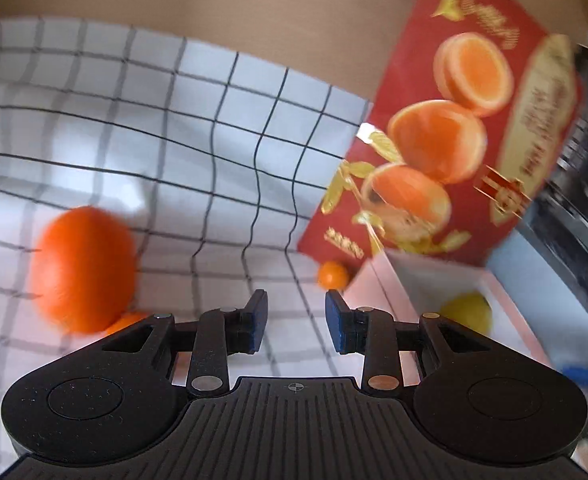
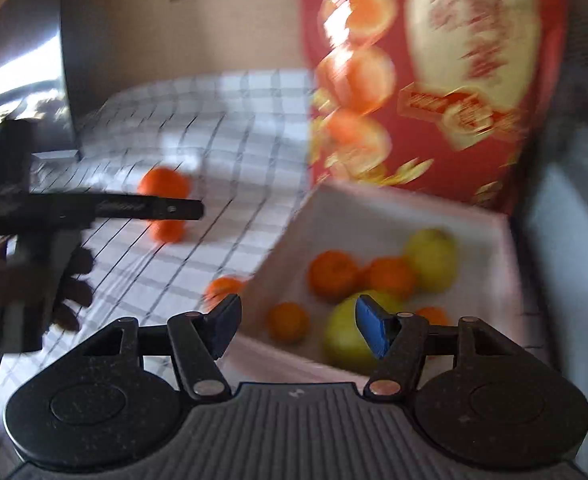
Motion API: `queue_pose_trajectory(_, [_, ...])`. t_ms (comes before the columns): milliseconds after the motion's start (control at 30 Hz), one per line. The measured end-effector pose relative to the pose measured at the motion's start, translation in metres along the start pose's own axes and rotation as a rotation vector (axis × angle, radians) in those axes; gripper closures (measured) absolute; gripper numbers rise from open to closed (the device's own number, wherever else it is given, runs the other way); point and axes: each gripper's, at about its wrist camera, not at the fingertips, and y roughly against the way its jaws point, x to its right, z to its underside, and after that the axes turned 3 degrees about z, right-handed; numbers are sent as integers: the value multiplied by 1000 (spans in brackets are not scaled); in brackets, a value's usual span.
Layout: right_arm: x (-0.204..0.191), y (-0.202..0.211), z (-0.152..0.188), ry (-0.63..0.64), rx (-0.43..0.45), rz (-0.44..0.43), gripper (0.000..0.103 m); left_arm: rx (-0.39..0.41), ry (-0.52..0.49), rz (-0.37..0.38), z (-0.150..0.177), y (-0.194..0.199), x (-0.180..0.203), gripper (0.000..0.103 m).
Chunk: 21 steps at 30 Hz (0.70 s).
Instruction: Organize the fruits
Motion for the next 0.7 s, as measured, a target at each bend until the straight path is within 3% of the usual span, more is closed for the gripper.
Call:
queue_pose_trajectory(133, [23,27,25,-20,89,84,39,-53,113,45,-9,-55,-3,68])
queue_pose_trajectory(300, [34,37,59,11,111,172,39,-69,65,-10,-15,-97,15,65])
queue_pose_trajectory(533, [45,26,85,-9,67,184,39,-104,99,-28,-22,-108,22,67])
queue_pose_trajectory(633, [48,27,97,-12,59,185,39,-131,154,-14,-22,-111,13,59])
queue_pose_trajectory(700, [49,29,104,-13,56,186,39,-147,162,-30,-19,-102,11,61])
